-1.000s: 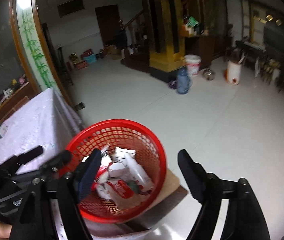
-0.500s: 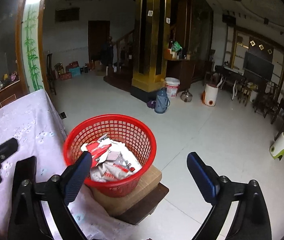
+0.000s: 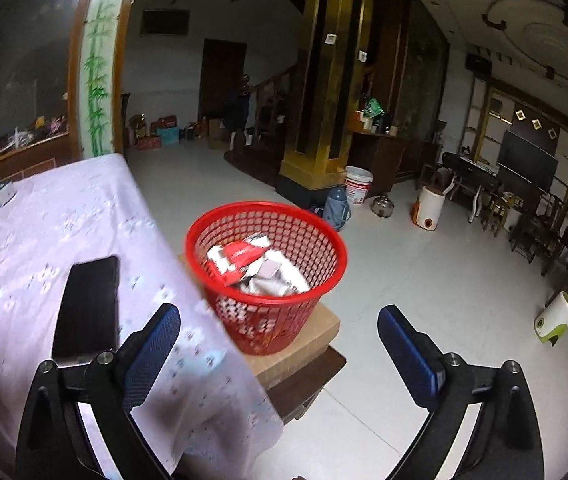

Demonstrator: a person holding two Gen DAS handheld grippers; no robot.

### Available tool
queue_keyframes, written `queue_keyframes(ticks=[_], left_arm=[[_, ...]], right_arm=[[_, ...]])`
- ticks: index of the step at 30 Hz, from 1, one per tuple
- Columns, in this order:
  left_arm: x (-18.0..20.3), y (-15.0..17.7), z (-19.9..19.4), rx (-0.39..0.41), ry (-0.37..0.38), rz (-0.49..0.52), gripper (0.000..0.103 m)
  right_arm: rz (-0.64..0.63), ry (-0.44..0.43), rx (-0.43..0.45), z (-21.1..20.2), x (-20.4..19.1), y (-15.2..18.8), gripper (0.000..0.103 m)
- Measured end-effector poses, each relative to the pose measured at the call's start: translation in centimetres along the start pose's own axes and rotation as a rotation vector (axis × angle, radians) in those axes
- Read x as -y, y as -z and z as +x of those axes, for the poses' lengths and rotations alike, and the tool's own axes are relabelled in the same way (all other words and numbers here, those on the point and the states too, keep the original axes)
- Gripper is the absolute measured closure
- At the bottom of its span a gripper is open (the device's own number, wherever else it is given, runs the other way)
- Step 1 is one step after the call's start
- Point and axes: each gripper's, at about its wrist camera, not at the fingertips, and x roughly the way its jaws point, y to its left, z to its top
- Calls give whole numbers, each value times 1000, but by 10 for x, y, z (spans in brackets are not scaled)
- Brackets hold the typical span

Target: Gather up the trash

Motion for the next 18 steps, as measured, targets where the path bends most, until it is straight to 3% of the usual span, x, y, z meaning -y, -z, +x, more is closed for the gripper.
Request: queue_keyframes(ticks=[6,11,18], left_arm=[[-6,4,-3,-44,15,-23,3],[-8,10,-4,-25,7,-64,3],[5,14,6,-57,23,-21,3]], right_arm=[[-38,-15,11,-9,-18,7,3],[-49,-15,38,-14,-24,6,3],[-77,-22,31,-9,-30,9,3]])
